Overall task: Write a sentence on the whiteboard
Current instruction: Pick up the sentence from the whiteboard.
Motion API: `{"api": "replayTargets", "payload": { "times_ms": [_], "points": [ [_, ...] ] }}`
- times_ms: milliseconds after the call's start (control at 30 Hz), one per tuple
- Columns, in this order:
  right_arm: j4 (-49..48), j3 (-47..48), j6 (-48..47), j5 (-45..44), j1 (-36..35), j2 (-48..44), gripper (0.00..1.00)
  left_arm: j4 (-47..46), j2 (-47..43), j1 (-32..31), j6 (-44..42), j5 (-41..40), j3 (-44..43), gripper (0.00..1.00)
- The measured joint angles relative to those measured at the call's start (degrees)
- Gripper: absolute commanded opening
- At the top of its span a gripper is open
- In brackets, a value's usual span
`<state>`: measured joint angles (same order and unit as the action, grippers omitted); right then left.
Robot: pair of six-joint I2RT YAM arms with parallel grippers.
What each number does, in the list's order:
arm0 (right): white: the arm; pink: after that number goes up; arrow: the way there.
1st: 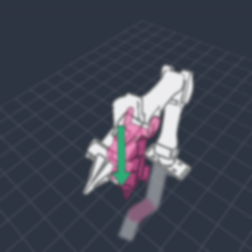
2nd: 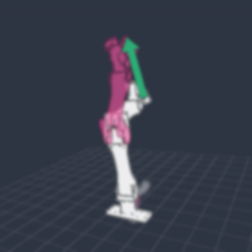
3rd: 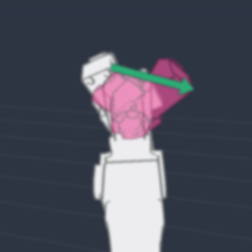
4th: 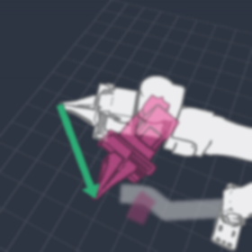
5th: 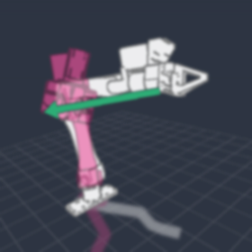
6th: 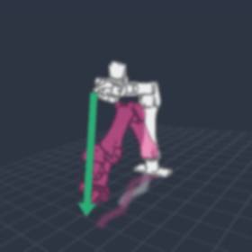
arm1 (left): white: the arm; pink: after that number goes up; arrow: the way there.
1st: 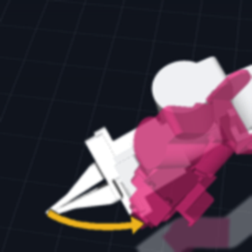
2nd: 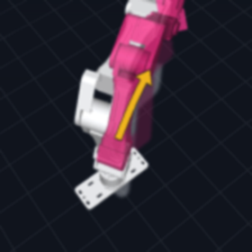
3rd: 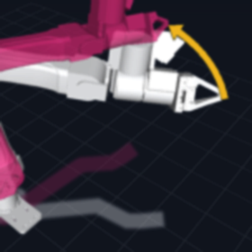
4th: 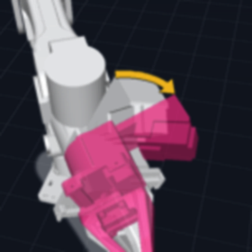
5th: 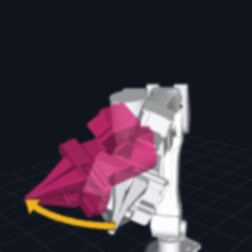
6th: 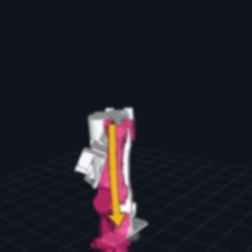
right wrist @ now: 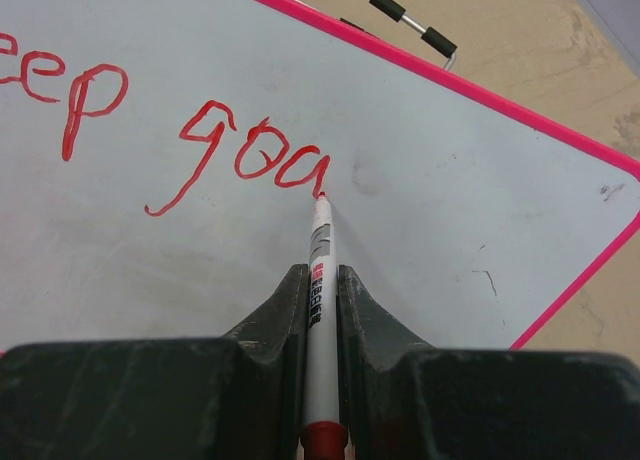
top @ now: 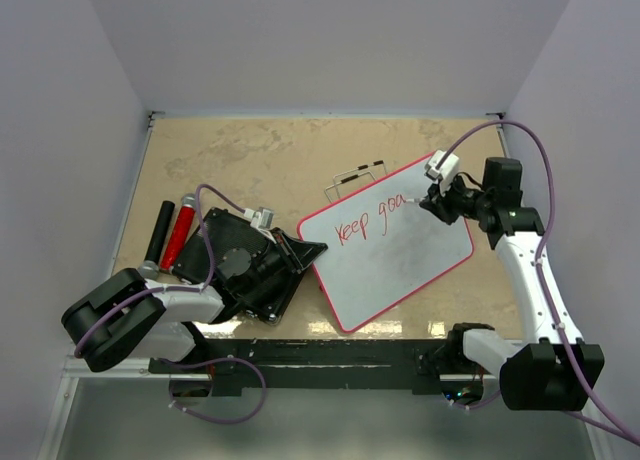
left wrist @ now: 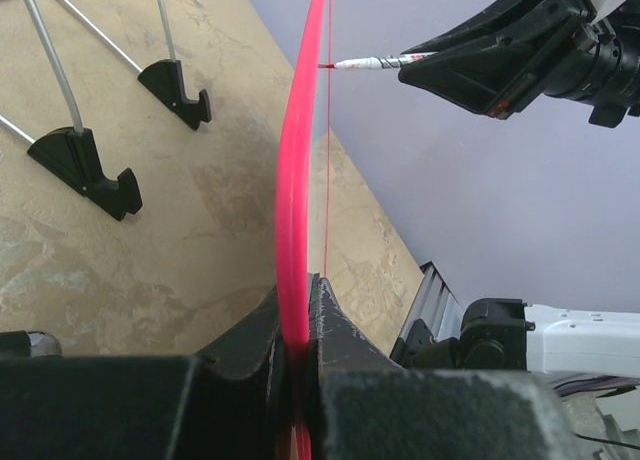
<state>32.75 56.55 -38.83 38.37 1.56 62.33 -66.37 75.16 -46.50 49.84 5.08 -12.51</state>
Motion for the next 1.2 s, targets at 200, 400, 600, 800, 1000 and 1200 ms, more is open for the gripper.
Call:
{"api": "replayTargets", "payload": {
  "times_ms": [200,400,600,800,1000,1200],
  "points": [
    [-1.60,1.84,1.86,0.09,0.00,-0.02,0.00,-0.37,0.00,0.00,-1.03,0.48,0.00,0.00],
    [-5.35,2.16,4.44,0.09,0.00,0.13,0.00,-0.44,0.00,0.00,-1.22,0.61,0.00,0.00],
    [-8.26,2.19,6.40,0.24,0.00,2.03,0.00,-0.48,0.07,0.00,-1.14,0.63,0.00,0.00],
    [-8.15,2.19,6.10,1.03,0.00,2.78,0.00,-0.46,0.37,0.33,-0.52,0.66,0.00,0.00],
    [-5.66,1.86,4.00,1.44,0.00,1.79,0.00,-0.52,0.39,0.35,-0.59,0.72,0.00,0.00],
    [-2.71,0.07,2.25,0.72,0.00,-0.50,0.00,-0.79,0.39,0.35,-0.98,0.96,0.00,0.00]
  ]
}}
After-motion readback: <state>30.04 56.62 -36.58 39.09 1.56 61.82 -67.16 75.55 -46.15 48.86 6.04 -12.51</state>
